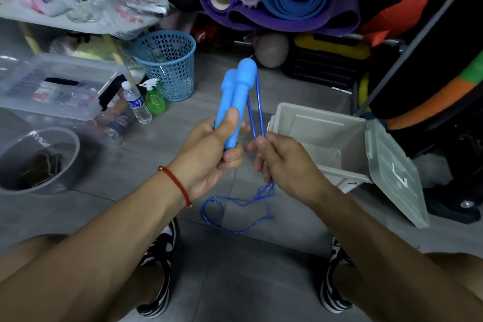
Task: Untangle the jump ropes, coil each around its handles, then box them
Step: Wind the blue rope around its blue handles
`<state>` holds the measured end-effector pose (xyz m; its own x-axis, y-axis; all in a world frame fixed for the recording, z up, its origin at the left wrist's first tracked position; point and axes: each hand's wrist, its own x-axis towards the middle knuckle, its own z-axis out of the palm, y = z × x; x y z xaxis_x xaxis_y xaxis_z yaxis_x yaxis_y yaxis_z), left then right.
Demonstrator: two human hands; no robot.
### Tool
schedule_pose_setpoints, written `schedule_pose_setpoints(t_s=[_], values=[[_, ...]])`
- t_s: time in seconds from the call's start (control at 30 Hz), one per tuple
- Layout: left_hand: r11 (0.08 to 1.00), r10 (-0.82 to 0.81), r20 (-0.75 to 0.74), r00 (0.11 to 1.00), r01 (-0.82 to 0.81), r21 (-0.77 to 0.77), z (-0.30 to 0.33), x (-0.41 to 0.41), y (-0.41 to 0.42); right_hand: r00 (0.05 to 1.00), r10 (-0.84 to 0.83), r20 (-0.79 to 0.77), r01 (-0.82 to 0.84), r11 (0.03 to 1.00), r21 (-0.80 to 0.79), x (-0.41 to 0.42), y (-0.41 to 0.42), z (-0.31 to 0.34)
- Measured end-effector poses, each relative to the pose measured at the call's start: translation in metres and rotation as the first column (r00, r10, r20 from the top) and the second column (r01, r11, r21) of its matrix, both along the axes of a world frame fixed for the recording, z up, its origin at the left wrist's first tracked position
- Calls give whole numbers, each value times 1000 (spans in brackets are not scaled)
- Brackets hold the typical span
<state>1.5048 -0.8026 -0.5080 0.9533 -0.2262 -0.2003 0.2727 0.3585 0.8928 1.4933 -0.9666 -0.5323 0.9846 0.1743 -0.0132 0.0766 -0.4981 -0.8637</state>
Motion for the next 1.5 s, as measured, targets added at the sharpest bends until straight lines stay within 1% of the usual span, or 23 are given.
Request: schedule_pose_setpoints(t_s=[0.1,0.17,0.2,0.27,0.33,0.4,0.47,0.53,0.6,0.63,0.67,0.73,0.77,0.83,0.9,0.93,1.0,1.1,1.17,1.23,1.3,1.4,1.5], values=[[997,-61,-6,998,60,-42,-1,-5,-5,989,111,-100,-104,992,72,-7,6,9],[996,-65,2,998,65,-58,0,-8,-6,972,156,-176,-129,980,154,-8,4,14],[998,-54,16,998,54,-38,1,-7,-5,960,182,-213,-141,971,192,-8,3,16],[998,5,76,997,-10,66,0,-3,-2,940,215,-264,-158,962,223,-10,0,15],[975,70,175,982,-105,195,-1,7,4,941,181,-285,-120,968,220,-13,-1,11],[945,91,265,960,-167,281,-3,12,9,956,134,-261,-93,982,163,-14,-3,9],[918,54,333,942,-177,354,-7,14,13,982,123,-144,-125,992,-3,-13,-10,13],[877,-4,395,919,-187,443,-14,17,18,990,130,-49,-136,979,-152,-12,-19,19],[790,-78,453,888,-222,572,-23,20,24,989,144,29,-130,949,-288,-14,-27,25],[716,-129,474,871,-249,652,-26,21,27,986,158,50,-131,930,-344,-16,-29,27],[622,-188,483,855,-276,732,-29,23,31,983,173,67,-133,911,-391,-18,-31,29],[438,-315,432,845,-274,856,-34,22,37,976,187,108,-113,870,-480,-20,-38,36],[375,-389,378,840,-231,898,-37,21,39,975,180,127,-91,855,-511,-19,-44,40],[324,-547,247,800,-70,944,-41,14,40,967,190,168,-62,821,-568,-13,-60,49],[284,-701,103,705,144,948,-43,1,34,952,253,171,-93,773,-627,-5,-72,52],[268,-752,43,658,245,932,-42,-7,29,951,281,130,-139,761,-633,-2,-76,51],[242,-806,-42,591,393,887,-38,-22,21,944,327,45,-244,782,-574,2,-79,46],[235,-851,-120,512,575,784,-28,-39,13,919,394,16,-356,846,-397,3,-73,38],[241,-881,-114,459,644,726,-21,-48,9,899,435,-41,-429,861,-272,4,-66,32],[257,-901,-76,427,668,699,-13,-55,5,872,473,-123,-488,861,-147,5,-64,25],[322,-889,-29,456,670,668,-6,-56,5,867,470,-166,-481,877,-27,7,-68,21],[444,-828,-20,560,677,588,-1,-50,12,903,394,-170,-376,917,132,10,-76,21],[472,-799,-23,601,650,595,1,-45,16,938,319,-136,-294,939,176,12,-82,20]])
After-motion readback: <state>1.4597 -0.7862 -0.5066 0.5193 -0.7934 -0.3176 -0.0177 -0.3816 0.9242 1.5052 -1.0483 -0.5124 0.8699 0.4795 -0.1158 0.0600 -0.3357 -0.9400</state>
